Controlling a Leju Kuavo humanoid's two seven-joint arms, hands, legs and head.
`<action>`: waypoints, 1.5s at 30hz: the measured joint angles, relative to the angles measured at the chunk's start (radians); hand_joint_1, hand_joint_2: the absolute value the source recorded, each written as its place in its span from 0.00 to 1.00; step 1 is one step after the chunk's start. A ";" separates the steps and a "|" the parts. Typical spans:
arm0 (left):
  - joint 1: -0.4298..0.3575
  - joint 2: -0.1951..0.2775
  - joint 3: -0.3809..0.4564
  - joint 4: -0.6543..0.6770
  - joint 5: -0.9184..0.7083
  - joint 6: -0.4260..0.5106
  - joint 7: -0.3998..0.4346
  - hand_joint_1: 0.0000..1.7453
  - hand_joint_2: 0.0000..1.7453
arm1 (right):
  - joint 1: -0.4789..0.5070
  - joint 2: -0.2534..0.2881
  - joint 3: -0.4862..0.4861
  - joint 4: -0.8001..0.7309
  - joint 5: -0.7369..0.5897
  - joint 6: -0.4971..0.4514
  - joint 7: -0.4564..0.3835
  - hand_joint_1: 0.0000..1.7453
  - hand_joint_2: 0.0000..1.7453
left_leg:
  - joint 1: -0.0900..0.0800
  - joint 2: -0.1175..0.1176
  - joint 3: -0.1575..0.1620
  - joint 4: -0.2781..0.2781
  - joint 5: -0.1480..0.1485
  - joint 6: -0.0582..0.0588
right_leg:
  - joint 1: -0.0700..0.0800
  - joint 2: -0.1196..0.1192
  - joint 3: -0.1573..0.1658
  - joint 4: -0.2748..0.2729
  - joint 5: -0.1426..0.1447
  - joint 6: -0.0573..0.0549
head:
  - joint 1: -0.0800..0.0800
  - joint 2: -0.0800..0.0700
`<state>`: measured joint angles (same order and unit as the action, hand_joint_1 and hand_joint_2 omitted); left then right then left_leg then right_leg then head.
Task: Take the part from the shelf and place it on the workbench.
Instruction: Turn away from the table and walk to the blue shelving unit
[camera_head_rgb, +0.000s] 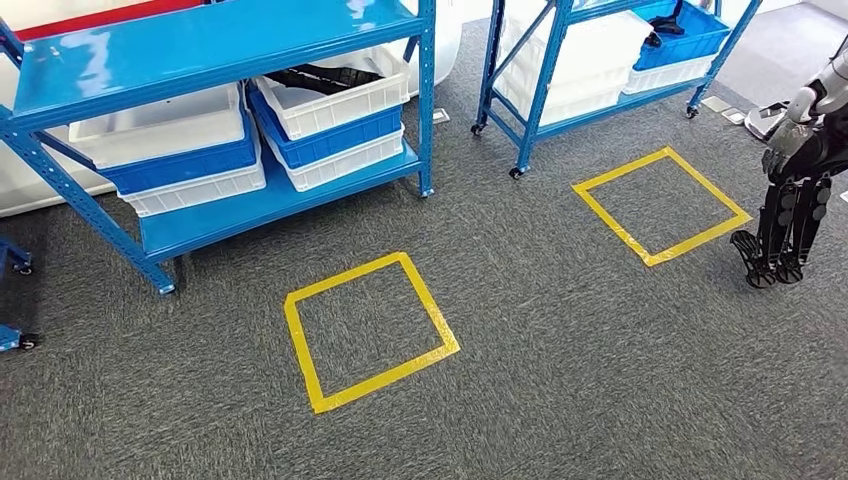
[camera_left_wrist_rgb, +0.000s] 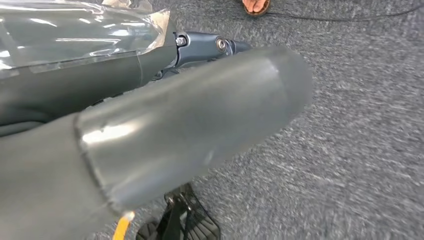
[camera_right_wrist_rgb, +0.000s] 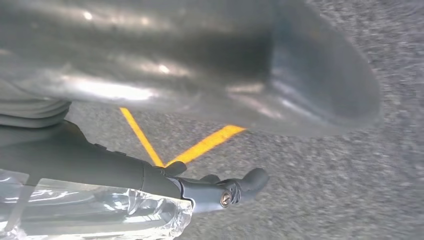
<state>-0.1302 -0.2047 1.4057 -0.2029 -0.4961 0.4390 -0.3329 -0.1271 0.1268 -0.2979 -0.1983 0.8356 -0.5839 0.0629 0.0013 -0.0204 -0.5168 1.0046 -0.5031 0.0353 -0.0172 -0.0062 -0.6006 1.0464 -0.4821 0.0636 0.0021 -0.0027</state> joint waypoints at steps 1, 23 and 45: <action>0.000 0.000 0.001 0.000 0.002 0.001 0.000 0.00 0.00 | 0.000 0.000 0.000 0.000 0.001 0.000 0.000 0.00 0.00 | -0.002 0.000 0.004 0.001 -0.007 -0.007 | 0.001 -0.001 0.006 -0.019 0.009 -0.013 | -0.001 0.000; -0.005 0.001 0.020 -0.001 0.011 0.002 -0.003 0.00 0.00 | -0.010 0.008 -0.001 -0.002 0.012 -0.002 0.001 0.00 0.00 | -0.007 0.012 -0.038 0.000 0.036 0.030 | 0.011 0.008 0.050 0.133 -0.108 -0.032 | -0.002 0.000; -0.006 0.001 0.023 -0.001 0.032 0.012 -0.011 0.00 0.00 | -0.011 0.006 -0.005 -0.003 0.048 0.010 0.017 0.00 0.00 | 0.006 0.046 -0.126 0.094 0.027 -0.031 | 0.001 -0.001 0.082 -0.026 -0.030 -0.063 | -0.009 0.000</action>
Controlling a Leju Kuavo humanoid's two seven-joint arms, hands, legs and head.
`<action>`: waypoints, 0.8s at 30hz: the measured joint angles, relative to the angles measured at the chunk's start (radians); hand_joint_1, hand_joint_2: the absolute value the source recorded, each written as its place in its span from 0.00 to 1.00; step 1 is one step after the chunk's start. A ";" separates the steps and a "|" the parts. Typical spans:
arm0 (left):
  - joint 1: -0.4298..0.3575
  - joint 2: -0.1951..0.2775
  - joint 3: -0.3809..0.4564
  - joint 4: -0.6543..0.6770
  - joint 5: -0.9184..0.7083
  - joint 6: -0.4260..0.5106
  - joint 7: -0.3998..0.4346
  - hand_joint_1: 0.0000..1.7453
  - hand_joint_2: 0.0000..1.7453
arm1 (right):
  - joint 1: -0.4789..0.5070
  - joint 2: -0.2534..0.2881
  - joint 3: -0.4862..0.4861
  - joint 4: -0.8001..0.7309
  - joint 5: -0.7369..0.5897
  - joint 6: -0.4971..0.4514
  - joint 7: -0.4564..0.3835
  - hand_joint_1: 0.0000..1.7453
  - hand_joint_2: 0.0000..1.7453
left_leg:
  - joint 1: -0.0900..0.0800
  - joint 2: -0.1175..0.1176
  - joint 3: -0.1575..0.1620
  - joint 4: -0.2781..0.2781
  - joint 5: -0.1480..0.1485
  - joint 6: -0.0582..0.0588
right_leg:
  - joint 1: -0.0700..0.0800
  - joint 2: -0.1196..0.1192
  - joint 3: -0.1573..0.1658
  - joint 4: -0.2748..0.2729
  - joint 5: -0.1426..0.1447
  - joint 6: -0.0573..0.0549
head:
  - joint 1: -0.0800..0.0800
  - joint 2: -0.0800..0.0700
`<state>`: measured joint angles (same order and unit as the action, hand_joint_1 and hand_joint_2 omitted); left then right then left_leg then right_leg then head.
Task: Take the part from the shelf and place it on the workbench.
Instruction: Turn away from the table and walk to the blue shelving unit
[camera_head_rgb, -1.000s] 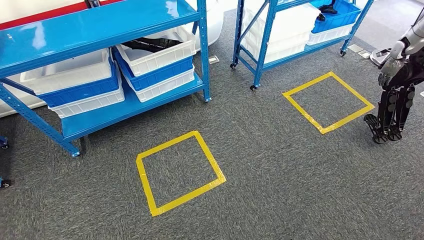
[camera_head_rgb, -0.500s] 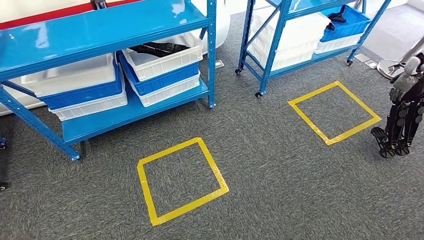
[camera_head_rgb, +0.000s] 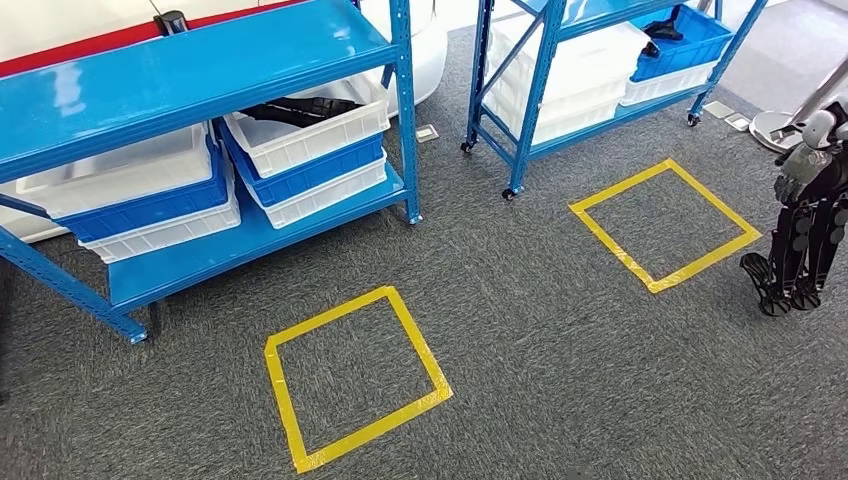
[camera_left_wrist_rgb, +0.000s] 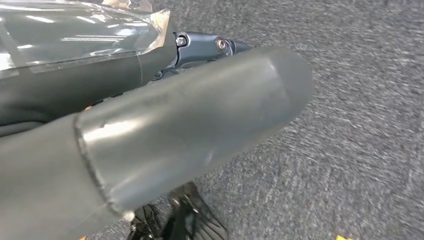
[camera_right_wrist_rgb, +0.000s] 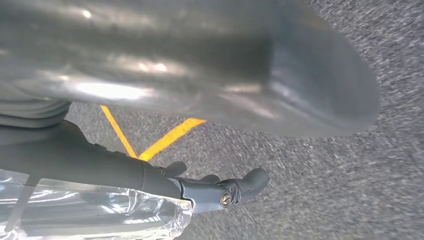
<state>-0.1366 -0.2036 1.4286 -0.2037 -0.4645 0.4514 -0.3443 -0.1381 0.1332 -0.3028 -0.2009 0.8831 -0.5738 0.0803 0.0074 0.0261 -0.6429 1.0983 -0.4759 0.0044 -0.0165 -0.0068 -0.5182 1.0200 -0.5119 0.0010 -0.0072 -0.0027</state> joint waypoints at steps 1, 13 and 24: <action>-0.001 0.000 0.000 0.000 0.002 0.001 0.000 0.00 0.00 | 0.000 0.000 0.000 0.000 0.004 0.001 0.002 0.00 0.00 | -0.003 0.011 0.011 -0.036 0.012 0.006 | 0.003 -0.003 0.005 0.000 -0.006 0.006 | 0.000 0.000; -0.003 0.000 0.001 0.000 0.004 0.007 0.011 0.00 0.00 | 0.002 -0.002 -0.001 -0.001 0.007 0.002 0.008 0.00 0.00 | -0.007 -0.068 0.051 -0.076 0.027 0.051 | 0.005 0.006 -0.123 0.214 -0.084 0.054 | 0.004 0.000; -0.001 0.001 0.001 0.000 0.009 0.025 0.019 0.00 0.00 | -0.003 0.001 -0.002 -0.002 0.019 0.002 0.008 0.00 0.00 | -0.004 -0.043 -0.023 0.093 -0.083 -0.004 | -0.006 -0.001 -0.032 -0.010 0.032 0.002 | -0.003 0.000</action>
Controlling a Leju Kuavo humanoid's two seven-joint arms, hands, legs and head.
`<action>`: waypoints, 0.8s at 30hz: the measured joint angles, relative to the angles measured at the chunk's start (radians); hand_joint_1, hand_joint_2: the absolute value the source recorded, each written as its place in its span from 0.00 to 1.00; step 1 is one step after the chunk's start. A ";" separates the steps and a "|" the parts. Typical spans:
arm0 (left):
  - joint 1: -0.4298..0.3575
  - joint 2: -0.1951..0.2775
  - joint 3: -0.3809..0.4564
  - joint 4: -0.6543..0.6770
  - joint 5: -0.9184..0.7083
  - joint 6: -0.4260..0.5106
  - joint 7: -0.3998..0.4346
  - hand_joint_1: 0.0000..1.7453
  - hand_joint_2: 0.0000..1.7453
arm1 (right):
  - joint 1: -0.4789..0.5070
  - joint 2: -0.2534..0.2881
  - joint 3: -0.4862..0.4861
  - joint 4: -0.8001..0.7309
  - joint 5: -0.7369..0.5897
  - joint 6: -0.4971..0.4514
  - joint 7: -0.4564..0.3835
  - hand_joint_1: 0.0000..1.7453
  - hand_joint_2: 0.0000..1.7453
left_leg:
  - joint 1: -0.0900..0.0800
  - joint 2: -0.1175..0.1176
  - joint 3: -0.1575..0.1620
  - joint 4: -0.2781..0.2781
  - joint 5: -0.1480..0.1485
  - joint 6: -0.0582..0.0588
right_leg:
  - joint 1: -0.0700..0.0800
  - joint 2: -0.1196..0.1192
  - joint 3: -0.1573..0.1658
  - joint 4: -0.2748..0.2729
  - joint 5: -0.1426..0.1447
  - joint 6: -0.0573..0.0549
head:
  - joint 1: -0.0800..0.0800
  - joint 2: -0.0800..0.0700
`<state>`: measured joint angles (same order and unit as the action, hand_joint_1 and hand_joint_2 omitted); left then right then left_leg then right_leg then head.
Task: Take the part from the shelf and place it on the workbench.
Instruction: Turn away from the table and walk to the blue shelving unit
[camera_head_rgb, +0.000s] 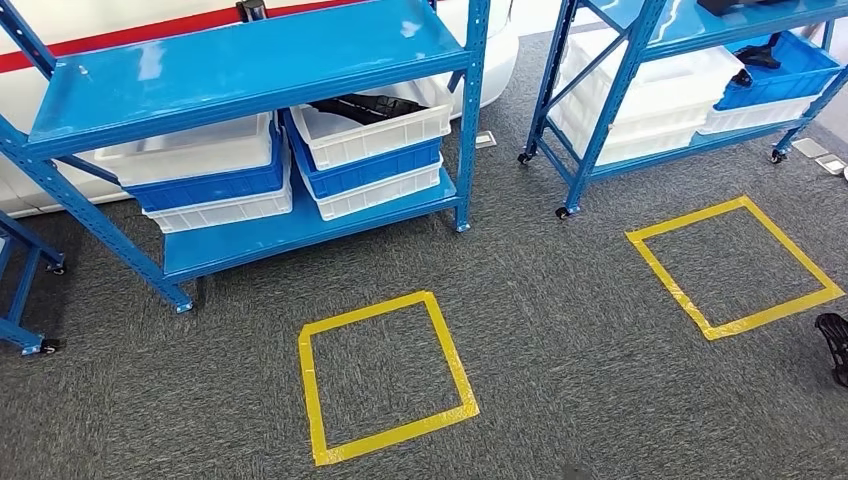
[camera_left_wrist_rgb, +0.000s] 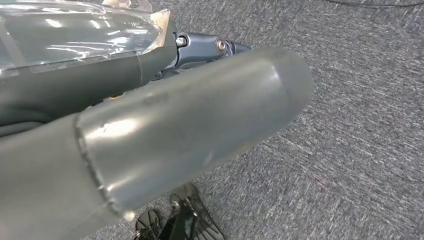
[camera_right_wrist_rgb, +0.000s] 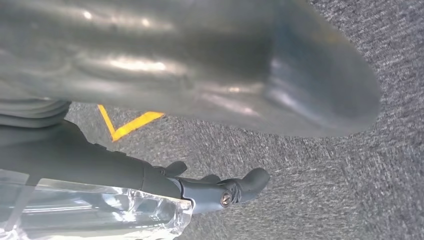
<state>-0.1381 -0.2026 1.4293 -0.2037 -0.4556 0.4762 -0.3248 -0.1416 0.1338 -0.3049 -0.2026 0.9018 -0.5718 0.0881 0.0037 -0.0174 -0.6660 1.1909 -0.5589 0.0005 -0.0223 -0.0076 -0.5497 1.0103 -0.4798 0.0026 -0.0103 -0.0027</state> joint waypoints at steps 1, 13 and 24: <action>0.000 0.000 0.000 0.000 0.001 0.000 0.000 0.00 0.00 | 0.001 0.000 0.000 0.000 0.000 0.000 0.000 0.00 0.00 | 0.003 0.005 -0.031 0.060 -0.025 -0.005 | 0.000 -0.008 0.000 0.000 -0.001 -0.001 | 0.000 0.000; -0.004 0.001 0.000 0.000 0.005 0.002 -0.001 0.00 0.00 | -0.001 0.002 -0.001 0.000 0.005 0.000 0.000 0.00 0.00 | 0.003 0.074 0.086 -0.169 0.089 0.008 | 0.011 -0.064 0.017 -0.001 -0.017 0.021 | 0.002 0.000; -0.001 -0.001 0.000 0.000 0.016 0.008 -0.002 0.00 0.00 | 0.000 0.003 -0.001 -0.001 0.037 0.000 0.010 0.00 0.00 | 0.002 -0.074 0.094 -0.180 0.100 0.025 | -0.003 0.049 0.002 0.004 -0.013 0.050 | 0.011 0.000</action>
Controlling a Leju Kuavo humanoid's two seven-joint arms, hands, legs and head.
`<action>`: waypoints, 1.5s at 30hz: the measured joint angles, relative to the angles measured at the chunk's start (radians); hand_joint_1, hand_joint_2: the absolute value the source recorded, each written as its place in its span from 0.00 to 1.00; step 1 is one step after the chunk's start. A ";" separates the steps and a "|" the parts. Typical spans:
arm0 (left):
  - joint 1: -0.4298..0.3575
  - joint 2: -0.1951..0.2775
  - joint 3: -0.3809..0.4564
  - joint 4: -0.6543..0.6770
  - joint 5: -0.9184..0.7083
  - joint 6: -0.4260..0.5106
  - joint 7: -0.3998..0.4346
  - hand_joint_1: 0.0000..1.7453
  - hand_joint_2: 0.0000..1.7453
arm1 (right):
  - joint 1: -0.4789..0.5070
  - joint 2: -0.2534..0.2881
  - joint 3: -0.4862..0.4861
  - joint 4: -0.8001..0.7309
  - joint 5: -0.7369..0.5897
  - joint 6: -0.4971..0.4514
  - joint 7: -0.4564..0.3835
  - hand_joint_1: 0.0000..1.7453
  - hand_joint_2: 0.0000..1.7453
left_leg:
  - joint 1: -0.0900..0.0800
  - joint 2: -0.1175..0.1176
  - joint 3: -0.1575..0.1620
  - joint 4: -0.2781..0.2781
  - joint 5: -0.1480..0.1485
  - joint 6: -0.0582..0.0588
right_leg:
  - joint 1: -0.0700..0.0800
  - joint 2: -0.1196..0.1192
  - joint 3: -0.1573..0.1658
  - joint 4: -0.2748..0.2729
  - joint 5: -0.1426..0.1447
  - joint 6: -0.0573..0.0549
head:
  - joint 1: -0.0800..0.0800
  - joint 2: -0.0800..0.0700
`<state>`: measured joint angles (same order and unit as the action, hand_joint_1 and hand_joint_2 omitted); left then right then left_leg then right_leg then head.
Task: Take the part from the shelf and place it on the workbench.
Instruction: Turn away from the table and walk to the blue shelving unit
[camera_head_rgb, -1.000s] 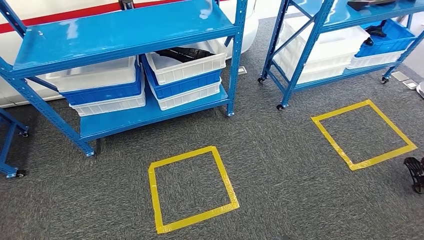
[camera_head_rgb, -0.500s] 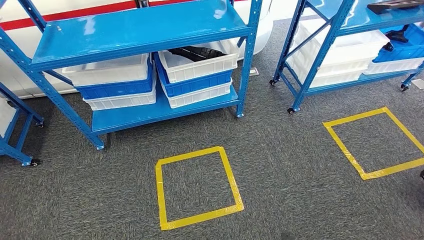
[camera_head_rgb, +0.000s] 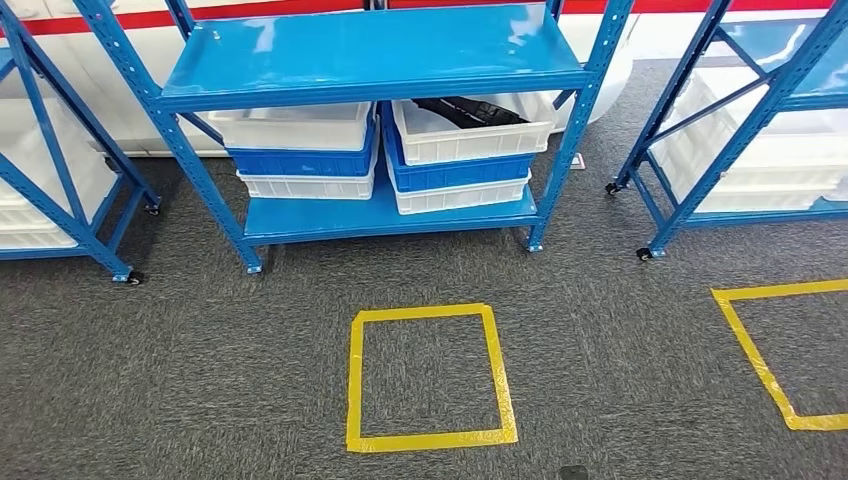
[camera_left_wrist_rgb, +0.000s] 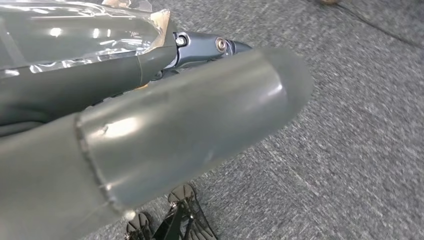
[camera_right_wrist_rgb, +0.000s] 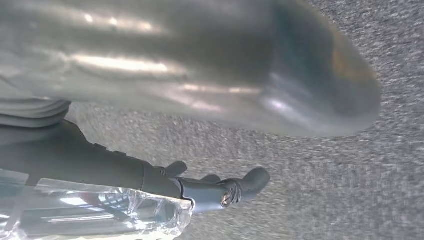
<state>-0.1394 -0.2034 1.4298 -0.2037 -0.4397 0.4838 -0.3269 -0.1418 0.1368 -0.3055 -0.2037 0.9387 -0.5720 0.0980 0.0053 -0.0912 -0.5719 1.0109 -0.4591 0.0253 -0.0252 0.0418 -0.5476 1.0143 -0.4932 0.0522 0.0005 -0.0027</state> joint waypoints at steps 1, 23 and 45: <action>0.001 0.000 0.000 0.000 0.001 0.001 0.000 0.00 0.00 | -0.002 0.001 0.000 0.000 0.001 0.000 0.001 0.00 0.00 | 0.000 -0.006 -0.001 0.000 -0.001 -0.007 | 0.002 -0.007 0.002 -0.001 0.002 -0.010 | -0.001 0.000; 0.001 0.005 0.000 0.000 0.000 0.011 -0.021 0.00 0.00 | -0.006 0.001 -0.009 -0.001 -0.010 -0.004 -0.016 0.00 0.00 | -0.010 0.095 -0.002 0.003 -0.004 -0.012 | 0.016 -0.065 0.015 -0.012 -0.006 -0.033 | -0.009 0.000; 0.002 0.010 0.000 0.000 0.011 0.007 -0.030 0.00 0.00 | 0.005 0.001 -0.026 0.001 -0.009 -0.011 -0.017 0.00 0.00 | 0.019 0.063 0.044 -0.003 -0.046 -0.024 | -0.017 -0.043 -0.003 0.012 -0.021 0.020 | 0.004 0.000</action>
<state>-0.1373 -0.1937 1.4298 -0.2036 -0.4291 0.4910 -0.3570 -0.1366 0.1381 -0.3318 -0.2026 0.9300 -0.5835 0.0814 0.0244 -0.0281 -0.5278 1.0082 -0.5049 0.0009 -0.0419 -0.0007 -0.5507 1.0265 -0.5139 0.0724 0.0042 -0.0027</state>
